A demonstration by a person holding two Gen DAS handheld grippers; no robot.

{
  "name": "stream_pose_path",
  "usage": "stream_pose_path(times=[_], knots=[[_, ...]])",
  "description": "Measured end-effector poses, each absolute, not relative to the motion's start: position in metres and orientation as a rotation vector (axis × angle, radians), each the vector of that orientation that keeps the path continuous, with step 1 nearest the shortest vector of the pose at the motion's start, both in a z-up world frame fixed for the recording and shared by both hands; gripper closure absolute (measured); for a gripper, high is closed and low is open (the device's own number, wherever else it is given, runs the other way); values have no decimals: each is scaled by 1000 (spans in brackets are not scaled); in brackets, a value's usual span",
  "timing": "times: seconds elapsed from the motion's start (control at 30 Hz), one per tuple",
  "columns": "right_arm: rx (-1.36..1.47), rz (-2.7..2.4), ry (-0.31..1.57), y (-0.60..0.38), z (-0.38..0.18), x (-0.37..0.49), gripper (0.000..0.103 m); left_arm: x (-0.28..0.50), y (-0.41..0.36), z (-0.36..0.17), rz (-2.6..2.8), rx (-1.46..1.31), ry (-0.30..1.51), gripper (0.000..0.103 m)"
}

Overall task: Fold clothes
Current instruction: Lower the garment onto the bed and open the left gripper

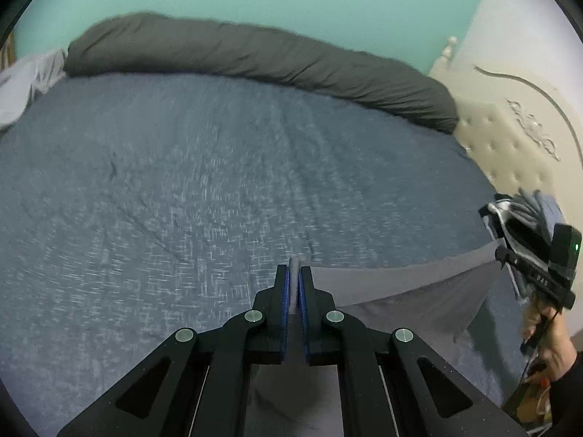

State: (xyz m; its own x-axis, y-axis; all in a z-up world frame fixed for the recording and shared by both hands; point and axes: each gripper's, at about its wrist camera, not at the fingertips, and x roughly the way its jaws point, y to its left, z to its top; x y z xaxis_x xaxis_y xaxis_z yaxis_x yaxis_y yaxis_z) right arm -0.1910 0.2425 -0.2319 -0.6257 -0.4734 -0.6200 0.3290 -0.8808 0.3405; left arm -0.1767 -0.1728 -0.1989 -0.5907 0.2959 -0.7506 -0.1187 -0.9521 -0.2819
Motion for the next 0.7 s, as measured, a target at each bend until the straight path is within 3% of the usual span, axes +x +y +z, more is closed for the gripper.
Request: stream_pose_path(times=[0.43,0.57,0.63,0.7], knots=[[1212,-2487,-220,239,-297,-252,101,-263,-176,-281,2495,-1451,-499,96],[1268,-2483,-251,244,-316,-255,101,-261,-178,-292,2474,-1463,-505,89],[1286,-2473,-264,245,-321,-257,101,-259,-179,-297,2464,-1467,-503,79],[1302,-2463,-278,246,-325,-258,101,-257,-180,-301,2454,-1470,-500,78]])
